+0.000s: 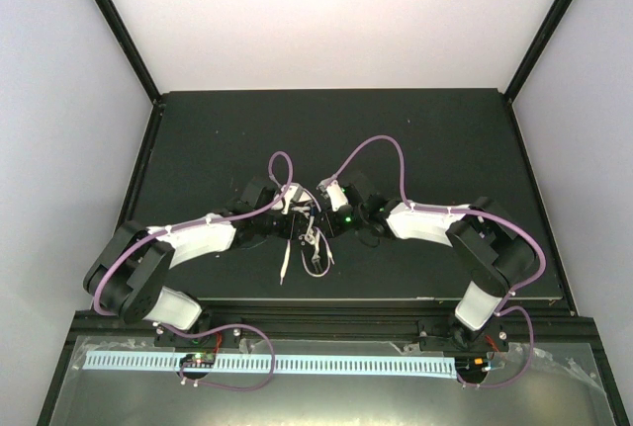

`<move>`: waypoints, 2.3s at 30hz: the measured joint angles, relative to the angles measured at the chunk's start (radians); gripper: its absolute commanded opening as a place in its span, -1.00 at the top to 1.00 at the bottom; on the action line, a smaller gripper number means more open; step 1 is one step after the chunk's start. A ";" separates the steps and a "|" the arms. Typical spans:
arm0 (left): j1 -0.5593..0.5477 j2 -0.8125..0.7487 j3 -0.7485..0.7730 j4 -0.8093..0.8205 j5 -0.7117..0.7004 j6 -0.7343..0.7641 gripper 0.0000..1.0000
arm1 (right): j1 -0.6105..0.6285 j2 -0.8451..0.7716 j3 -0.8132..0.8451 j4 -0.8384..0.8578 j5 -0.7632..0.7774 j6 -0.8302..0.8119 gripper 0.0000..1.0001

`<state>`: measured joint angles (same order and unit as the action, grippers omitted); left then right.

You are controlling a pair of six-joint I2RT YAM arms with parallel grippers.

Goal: Tie the shoes

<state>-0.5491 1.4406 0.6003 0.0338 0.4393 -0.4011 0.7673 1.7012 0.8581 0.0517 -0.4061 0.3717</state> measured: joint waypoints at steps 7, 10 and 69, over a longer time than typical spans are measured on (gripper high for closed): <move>0.000 0.002 0.000 0.004 0.004 0.004 0.97 | 0.000 0.000 0.000 0.000 0.001 0.000 0.87; 0.000 0.002 0.000 0.011 0.004 0.000 0.97 | 0.000 -0.010 0.000 -0.010 0.006 0.001 0.60; 0.041 -0.093 -0.117 0.024 -0.021 -0.003 0.97 | 0.035 -0.115 0.028 -0.161 0.160 0.079 0.97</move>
<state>-0.5083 1.3479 0.4828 0.0582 0.4183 -0.4042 0.8021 1.5864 0.8860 -0.1093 -0.2459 0.4503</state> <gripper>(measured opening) 0.018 0.017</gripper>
